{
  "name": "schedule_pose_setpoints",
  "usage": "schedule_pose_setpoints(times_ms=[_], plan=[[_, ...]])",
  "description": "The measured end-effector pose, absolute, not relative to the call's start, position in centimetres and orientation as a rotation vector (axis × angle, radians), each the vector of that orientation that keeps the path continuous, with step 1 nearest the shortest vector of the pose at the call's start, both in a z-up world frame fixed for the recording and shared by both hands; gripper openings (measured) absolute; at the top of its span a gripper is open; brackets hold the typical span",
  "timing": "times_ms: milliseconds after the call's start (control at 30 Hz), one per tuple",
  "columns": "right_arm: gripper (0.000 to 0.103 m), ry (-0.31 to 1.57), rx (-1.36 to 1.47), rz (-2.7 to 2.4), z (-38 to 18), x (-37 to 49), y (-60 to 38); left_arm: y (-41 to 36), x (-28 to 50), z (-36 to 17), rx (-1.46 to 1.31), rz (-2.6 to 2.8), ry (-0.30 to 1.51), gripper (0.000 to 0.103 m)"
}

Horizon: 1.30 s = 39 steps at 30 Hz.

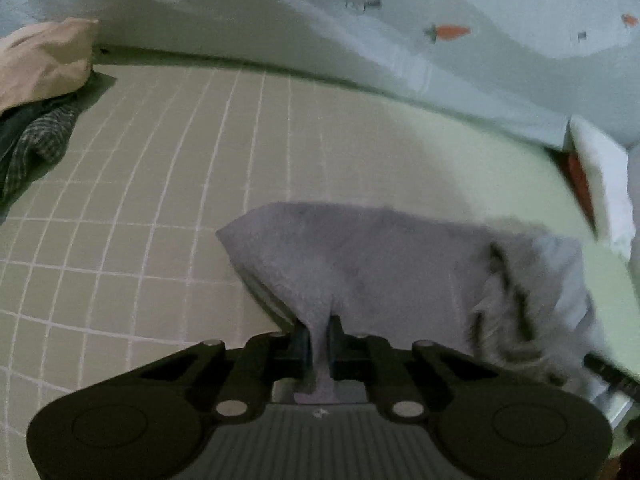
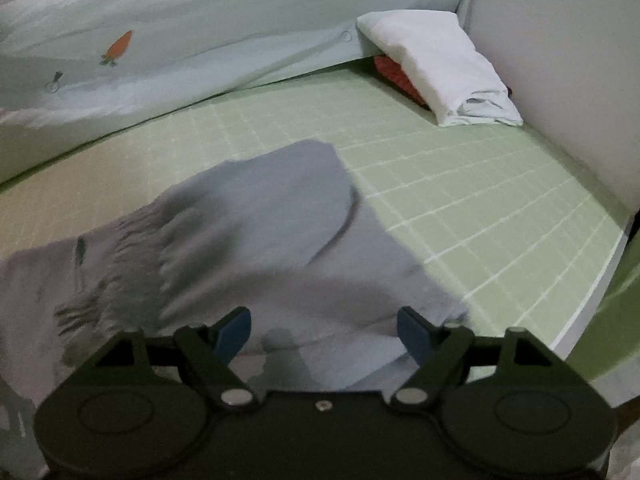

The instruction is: Fold clothes

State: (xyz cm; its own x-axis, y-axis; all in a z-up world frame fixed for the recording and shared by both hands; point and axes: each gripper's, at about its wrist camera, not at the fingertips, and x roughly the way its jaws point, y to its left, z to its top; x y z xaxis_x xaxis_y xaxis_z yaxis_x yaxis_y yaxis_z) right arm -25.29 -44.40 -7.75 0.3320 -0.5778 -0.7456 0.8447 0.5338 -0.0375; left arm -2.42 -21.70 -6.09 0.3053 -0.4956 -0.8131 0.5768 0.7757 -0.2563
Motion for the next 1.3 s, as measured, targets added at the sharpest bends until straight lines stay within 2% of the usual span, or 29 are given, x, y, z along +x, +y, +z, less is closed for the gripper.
schedule_pose_setpoints(times_ms=[300,433,567,667,733,767,833,900,1000,1300], plan=[[0.081,0.771,0.371,-0.884,-6.4,-30.9,-52.5,-32.1,-9.6,-1.4,0.023,-0.760,0.953,0.008],[0.081,0.786,0.369,-0.847,-6.9,-33.1,-56.0,-37.5,-13.2,-1.5,0.037,-0.800,0.945,0.008],[0.081,0.812,0.336,-0.812,-7.3,-35.0,-58.7,-40.8,-15.9,-4.3,0.034,-0.747,1.004,0.010],[0.081,0.826,0.336,-0.798,-7.5,-35.9,-60.5,-41.2,-16.8,-6.2,-0.003,-0.674,1.072,0.019],[0.081,0.834,0.348,-0.787,-7.7,-36.2,-61.3,-40.5,-17.2,-6.5,-0.038,-0.659,1.095,0.035],[0.081,0.837,0.356,-0.779,-7.8,-36.2,-61.5,-40.1,-17.5,-6.3,-0.057,-0.660,1.089,0.040],[0.081,0.839,0.369,-0.748,-7.9,-35.8,-61.4,-39.1,-17.9,-5.5,-0.097,-0.666,1.065,0.059],[0.081,0.837,0.363,-0.710,-7.9,-35.0,-61.2,-38.5,-18.2,-4.7,-0.136,-0.667,1.036,0.070],[0.081,0.828,0.355,-0.660,-7.7,-33.3,-60.0,-37.8,-18.2,-3.4,-0.163,-0.657,1.003,0.074],[0.081,0.781,0.405,-0.578,-6.7,-27.4,-54.2,-31.3,-15.5,-1.5,-0.156,-0.594,0.966,0.077]])
